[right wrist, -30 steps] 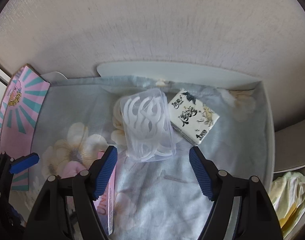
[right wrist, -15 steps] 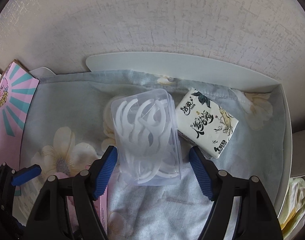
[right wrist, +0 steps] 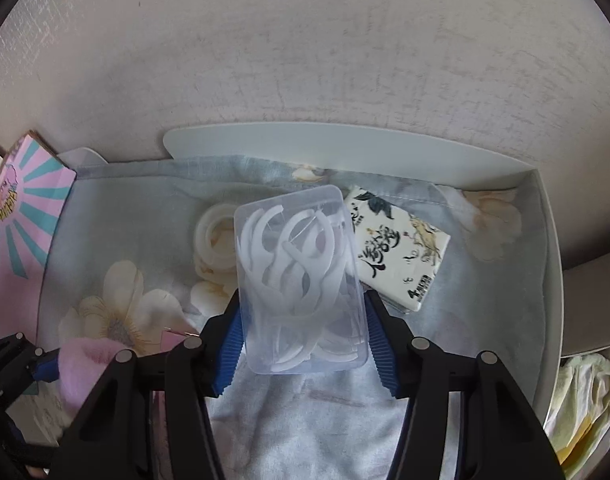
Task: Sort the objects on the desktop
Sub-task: 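Grasp the clear floss-pick box with the right gripper while the left gripper grasps the pink fuzzy band, then carry the floss box and pink band into the cardboard box and release, then return both tools over the remaining items on the cloth, then grasp the pink UNMV box with the right gripper while the left gripper grasps the black cap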
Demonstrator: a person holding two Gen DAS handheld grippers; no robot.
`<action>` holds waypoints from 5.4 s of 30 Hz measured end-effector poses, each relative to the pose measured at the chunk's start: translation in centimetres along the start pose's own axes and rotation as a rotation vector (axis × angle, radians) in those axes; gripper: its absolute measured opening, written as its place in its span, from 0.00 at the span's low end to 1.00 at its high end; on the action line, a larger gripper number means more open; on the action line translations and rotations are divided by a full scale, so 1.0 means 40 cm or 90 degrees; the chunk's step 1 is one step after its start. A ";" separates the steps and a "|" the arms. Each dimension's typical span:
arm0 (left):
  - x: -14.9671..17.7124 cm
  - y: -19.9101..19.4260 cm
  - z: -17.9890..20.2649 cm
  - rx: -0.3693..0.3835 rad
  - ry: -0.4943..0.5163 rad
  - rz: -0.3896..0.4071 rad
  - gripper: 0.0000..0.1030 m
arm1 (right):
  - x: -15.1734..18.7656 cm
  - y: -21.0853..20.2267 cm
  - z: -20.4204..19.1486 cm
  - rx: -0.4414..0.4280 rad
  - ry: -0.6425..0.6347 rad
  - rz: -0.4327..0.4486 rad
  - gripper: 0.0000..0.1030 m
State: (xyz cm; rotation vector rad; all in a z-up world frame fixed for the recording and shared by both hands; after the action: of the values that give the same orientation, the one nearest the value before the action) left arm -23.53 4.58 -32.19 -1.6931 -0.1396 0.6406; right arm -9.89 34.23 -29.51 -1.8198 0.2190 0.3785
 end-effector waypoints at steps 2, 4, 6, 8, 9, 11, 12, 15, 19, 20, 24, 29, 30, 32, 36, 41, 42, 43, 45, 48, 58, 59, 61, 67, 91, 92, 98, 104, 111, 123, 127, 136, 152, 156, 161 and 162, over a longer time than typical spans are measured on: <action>-0.012 -0.009 -0.015 -0.002 -0.014 0.004 0.38 | 0.006 -0.013 0.002 -0.005 0.004 0.001 0.51; -0.027 -0.015 -0.032 0.000 -0.030 0.008 0.37 | 0.012 -0.029 0.000 -0.008 0.006 0.006 0.51; -0.030 -0.034 -0.052 0.004 -0.041 0.011 0.34 | 0.017 -0.048 -0.005 -0.011 0.006 0.014 0.51; -0.032 -0.056 -0.070 0.006 -0.047 0.015 0.33 | 0.023 -0.072 -0.011 -0.014 0.008 0.024 0.51; -0.034 -0.070 -0.075 0.009 -0.051 0.019 0.33 | 0.026 -0.083 -0.013 -0.014 0.008 0.028 0.51; -0.037 -0.090 -0.084 0.015 -0.054 0.024 0.33 | 0.020 -0.105 -0.011 -0.015 0.009 0.036 0.51; -0.039 -0.103 -0.086 0.021 -0.055 0.028 0.33 | 0.007 -0.115 -0.016 -0.015 0.009 0.040 0.51; -0.050 -0.128 -0.084 0.020 -0.044 0.043 0.33 | 0.001 -0.152 -0.012 -0.013 0.013 0.051 0.51; -0.069 -0.183 -0.089 0.023 -0.036 0.066 0.33 | -0.038 -0.209 0.001 -0.009 0.012 0.069 0.51; -0.075 -0.199 -0.091 0.026 -0.036 0.074 0.33 | -0.041 -0.223 -0.006 -0.007 0.010 0.075 0.51; -0.104 -0.285 -0.133 0.029 -0.042 0.117 0.33 | -0.063 -0.264 -0.051 -0.007 -0.004 0.092 0.51; -0.124 -0.387 -0.234 0.022 -0.089 0.165 0.33 | -0.119 -0.278 -0.175 -0.022 -0.042 0.117 0.51; -0.124 -0.410 -0.262 0.014 -0.099 0.176 0.33 | -0.130 -0.284 -0.198 -0.028 -0.051 0.121 0.51; -0.117 -0.450 -0.320 -0.010 -0.118 0.193 0.33 | -0.156 -0.294 -0.252 -0.044 -0.070 0.132 0.51; -0.085 -0.527 -0.456 -0.058 -0.165 0.212 0.34 | -0.199 -0.300 -0.381 -0.089 -0.113 0.139 0.51; -0.034 -0.583 -0.603 -0.113 -0.215 0.221 0.34 | -0.241 -0.272 -0.560 -0.122 -0.184 0.133 0.51; -0.022 -0.585 -0.625 -0.117 -0.223 0.219 0.34 | -0.247 -0.264 -0.600 -0.131 -0.198 0.131 0.51; -0.006 -0.583 -0.652 -0.122 -0.232 0.217 0.35 | -0.251 -0.256 -0.635 -0.141 -0.211 0.128 0.51; 0.030 -0.566 -0.694 -0.135 -0.246 0.205 0.35 | -0.258 -0.227 -0.710 -0.162 -0.235 0.113 0.51; 0.088 -0.510 -0.735 -0.152 -0.259 0.168 0.35 | -0.269 -0.171 -0.805 -0.185 -0.259 0.084 0.51; 0.216 -0.303 -0.745 -0.112 -0.276 0.061 0.35 | -0.262 0.104 -0.937 -0.148 -0.284 -0.035 0.51; 0.219 -0.294 -0.726 -0.110 -0.272 0.059 0.35 | -0.258 0.123 -0.944 -0.141 -0.290 -0.042 0.51; 0.219 -0.288 -0.725 -0.103 -0.263 0.058 0.35 | -0.251 0.147 -0.958 -0.133 -0.301 -0.051 0.51; 0.208 -0.298 -0.744 -0.090 -0.260 0.060 0.35 | -0.253 0.176 -0.973 -0.130 -0.293 -0.056 0.51; 0.174 -0.394 -0.738 -0.112 -0.256 0.104 0.95 | -0.255 0.063 -0.844 -0.169 -0.189 -0.019 0.62; 0.171 -0.401 -0.732 -0.117 -0.261 0.109 0.95 | -0.249 0.056 -0.838 -0.168 -0.190 -0.017 0.62; 0.146 -0.430 -0.666 -0.086 -0.238 0.123 0.95 | -0.229 0.008 -0.783 -0.148 -0.193 0.005 0.62; 0.120 -0.450 -0.572 -0.089 -0.186 0.133 0.96 | -0.229 -0.087 -0.670 -0.124 -0.163 0.039 0.62; 0.090 -0.458 -0.429 -0.062 -0.107 0.141 0.96 | -0.211 -0.217 -0.482 -0.075 -0.107 0.077 0.62; 0.149 -0.310 -0.185 -0.001 -0.033 0.037 0.96 | -0.074 -0.222 -0.250 -0.023 -0.012 0.047 0.62; 0.196 -0.247 -0.140 0.015 -0.048 -0.002 0.96 | -0.011 -0.173 -0.214 -0.021 0.003 0.016 0.62; 0.262 -0.106 -0.082 -0.023 -0.074 -0.050 0.96 | 0.089 -0.061 -0.180 -0.004 0.003 -0.046 0.62; 0.291 -0.026 -0.081 -0.075 -0.065 -0.039 0.92 | 0.137 0.027 -0.198 0.024 -0.046 -0.093 0.47; 0.292 -0.035 -0.083 -0.094 -0.052 -0.023 0.79 | 0.147 0.027 -0.202 0.040 -0.068 -0.088 0.38; 0.290 -0.047 -0.091 -0.125 -0.059 -0.024 0.45 | 0.154 0.022 -0.196 0.040 -0.065 -0.078 0.23; 0.288 -0.049 -0.088 -0.126 -0.058 -0.026 0.40 | 0.156 0.021 -0.194 0.039 -0.061 -0.077 0.23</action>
State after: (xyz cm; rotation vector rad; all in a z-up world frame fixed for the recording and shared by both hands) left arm -11.68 6.95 -33.89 -1.8458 -0.3099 0.6923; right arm -3.26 26.84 -30.68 -1.7399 0.0530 0.3694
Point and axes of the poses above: each gripper's, at about its wrist camera, not at the fingertips, and y roughly the way its jaws point, z to its right, x to its underside, the point moved 6 cm from there along y, roughly the way its jaws point, and after that the axes turned 10 degrees about -x, right-handed, at the moved point
